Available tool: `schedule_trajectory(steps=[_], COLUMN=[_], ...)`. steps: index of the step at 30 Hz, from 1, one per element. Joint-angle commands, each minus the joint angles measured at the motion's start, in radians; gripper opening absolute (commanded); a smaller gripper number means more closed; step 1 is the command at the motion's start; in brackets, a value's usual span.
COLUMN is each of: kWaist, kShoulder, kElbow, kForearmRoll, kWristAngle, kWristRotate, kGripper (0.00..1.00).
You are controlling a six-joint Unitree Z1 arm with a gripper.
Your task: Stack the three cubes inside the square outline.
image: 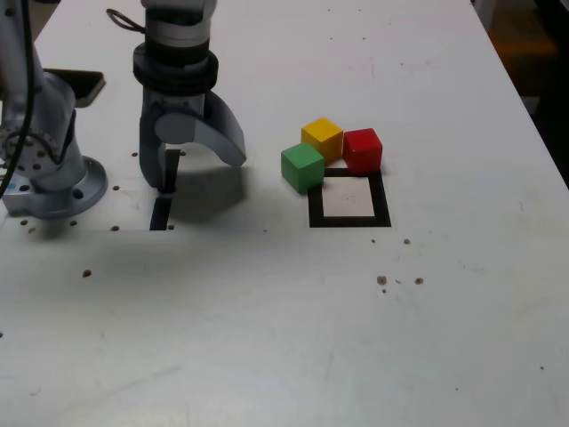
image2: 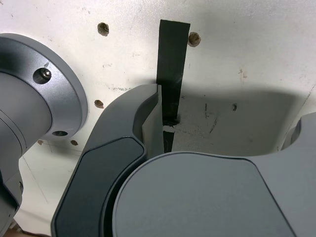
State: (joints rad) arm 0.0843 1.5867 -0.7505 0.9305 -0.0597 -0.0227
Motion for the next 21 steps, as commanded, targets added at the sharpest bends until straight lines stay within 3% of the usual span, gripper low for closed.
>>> schedule_trajectory(steps=[1, 21], kWaist=[0.000, 0.000], kShoulder=[0.003, 0.017], kElbow=[0.002, -0.051], kForearmRoll=[-0.001, 0.002], kWristAngle=[-0.001, 0.000], kWristRotate=[0.000, -0.001], kGripper=[0.98, 0.99])
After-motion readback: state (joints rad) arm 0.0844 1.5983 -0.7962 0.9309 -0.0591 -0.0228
